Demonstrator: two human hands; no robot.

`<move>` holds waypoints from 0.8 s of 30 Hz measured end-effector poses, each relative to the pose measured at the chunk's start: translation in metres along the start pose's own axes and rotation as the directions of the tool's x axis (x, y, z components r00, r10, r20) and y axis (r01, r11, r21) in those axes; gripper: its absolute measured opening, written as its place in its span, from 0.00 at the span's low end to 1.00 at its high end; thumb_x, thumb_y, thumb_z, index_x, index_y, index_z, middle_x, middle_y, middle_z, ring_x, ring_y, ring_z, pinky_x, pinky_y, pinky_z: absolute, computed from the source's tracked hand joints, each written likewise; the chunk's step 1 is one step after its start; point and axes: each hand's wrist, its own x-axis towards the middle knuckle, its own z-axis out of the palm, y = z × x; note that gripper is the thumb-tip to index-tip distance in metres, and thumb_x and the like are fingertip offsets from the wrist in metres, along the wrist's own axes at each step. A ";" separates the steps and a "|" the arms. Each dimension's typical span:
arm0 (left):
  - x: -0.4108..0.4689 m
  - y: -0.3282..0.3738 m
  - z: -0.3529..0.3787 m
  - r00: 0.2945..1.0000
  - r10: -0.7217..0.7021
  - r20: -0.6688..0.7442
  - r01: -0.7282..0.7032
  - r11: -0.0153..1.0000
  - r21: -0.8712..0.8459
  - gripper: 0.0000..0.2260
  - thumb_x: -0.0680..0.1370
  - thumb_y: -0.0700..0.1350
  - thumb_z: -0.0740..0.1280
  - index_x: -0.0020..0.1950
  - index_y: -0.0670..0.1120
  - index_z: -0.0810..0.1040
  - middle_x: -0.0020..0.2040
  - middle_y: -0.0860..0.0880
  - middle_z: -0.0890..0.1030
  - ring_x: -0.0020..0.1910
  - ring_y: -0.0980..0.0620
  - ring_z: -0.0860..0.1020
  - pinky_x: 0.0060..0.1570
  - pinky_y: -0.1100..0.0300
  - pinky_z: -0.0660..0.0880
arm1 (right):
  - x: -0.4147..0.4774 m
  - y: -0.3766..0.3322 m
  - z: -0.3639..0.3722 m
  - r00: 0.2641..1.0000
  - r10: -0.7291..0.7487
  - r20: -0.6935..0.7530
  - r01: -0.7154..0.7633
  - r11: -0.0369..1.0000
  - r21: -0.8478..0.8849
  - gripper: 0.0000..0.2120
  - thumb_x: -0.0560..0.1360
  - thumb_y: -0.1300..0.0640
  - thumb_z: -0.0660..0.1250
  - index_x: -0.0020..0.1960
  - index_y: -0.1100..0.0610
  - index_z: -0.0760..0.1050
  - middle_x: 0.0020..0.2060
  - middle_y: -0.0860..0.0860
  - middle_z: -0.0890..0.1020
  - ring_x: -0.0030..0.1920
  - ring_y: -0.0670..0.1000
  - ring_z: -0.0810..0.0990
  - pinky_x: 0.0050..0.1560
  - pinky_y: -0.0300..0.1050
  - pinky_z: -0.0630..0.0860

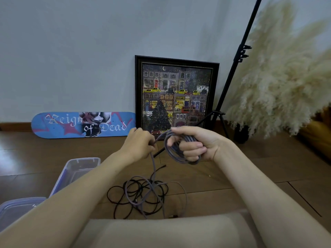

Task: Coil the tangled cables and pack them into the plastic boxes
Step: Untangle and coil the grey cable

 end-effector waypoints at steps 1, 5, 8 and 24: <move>0.000 0.003 0.003 1.000 -0.006 0.019 0.007 0.999 -0.051 0.03 0.74 0.45 0.71 0.41 0.49 0.81 0.43 0.49 0.82 0.48 0.48 0.74 0.57 0.55 0.64 | 0.002 0.000 0.000 0.999 -0.047 0.012 0.046 0.996 0.072 0.18 0.75 0.48 0.59 0.41 0.61 0.79 0.14 0.45 0.62 0.13 0.41 0.60 0.17 0.35 0.62; 0.002 0.019 0.012 0.988 -0.018 0.152 0.057 0.963 -0.262 0.04 0.72 0.43 0.73 0.39 0.49 0.80 0.40 0.52 0.80 0.45 0.52 0.77 0.53 0.58 0.70 | 0.006 -0.002 -0.004 0.973 -0.218 -0.078 0.230 0.945 0.231 0.16 0.75 0.51 0.61 0.39 0.61 0.80 0.13 0.45 0.64 0.12 0.41 0.61 0.17 0.35 0.61; 0.003 0.028 0.011 0.969 -0.020 0.245 0.126 0.896 -0.426 0.06 0.72 0.40 0.73 0.39 0.47 0.78 0.38 0.51 0.79 0.39 0.54 0.77 0.41 0.64 0.73 | 0.005 0.001 -0.007 0.939 -0.294 -0.178 0.336 0.894 0.296 0.15 0.75 0.53 0.61 0.37 0.61 0.79 0.13 0.45 0.63 0.12 0.43 0.59 0.17 0.35 0.60; -0.021 0.071 -0.001 0.903 0.221 0.368 0.400 -0.126 -0.908 0.15 0.77 0.54 0.57 0.60 0.49 0.73 0.41 0.46 0.78 0.44 0.51 0.74 0.51 0.55 0.65 | 0.008 -0.003 -0.003 0.773 -0.554 -0.309 0.632 0.635 0.445 0.12 0.71 0.65 0.55 0.36 0.62 0.77 0.14 0.47 0.63 0.14 0.44 0.60 0.23 0.35 0.66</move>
